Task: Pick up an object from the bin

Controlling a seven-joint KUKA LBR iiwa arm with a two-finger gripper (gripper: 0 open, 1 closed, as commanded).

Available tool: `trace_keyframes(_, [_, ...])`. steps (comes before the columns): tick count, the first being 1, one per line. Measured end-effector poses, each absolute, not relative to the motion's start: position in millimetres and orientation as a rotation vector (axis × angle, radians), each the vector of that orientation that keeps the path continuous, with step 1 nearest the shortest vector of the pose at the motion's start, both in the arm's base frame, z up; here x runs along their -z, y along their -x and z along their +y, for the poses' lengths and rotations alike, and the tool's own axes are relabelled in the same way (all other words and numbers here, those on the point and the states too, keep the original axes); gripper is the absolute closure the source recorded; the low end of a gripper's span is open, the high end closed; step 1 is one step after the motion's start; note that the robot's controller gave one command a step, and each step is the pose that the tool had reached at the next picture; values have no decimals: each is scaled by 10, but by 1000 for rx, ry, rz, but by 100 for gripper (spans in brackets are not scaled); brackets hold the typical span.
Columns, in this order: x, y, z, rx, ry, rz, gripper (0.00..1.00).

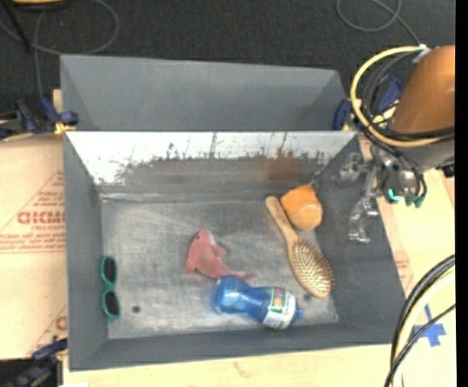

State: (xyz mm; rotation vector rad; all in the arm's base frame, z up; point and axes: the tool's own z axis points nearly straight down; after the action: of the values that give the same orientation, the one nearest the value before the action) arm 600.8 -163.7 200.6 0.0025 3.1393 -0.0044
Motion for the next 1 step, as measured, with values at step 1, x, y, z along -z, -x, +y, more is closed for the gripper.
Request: trace_keyframes(1, [-2006,-6009,-1635,5,-1,3139,0])
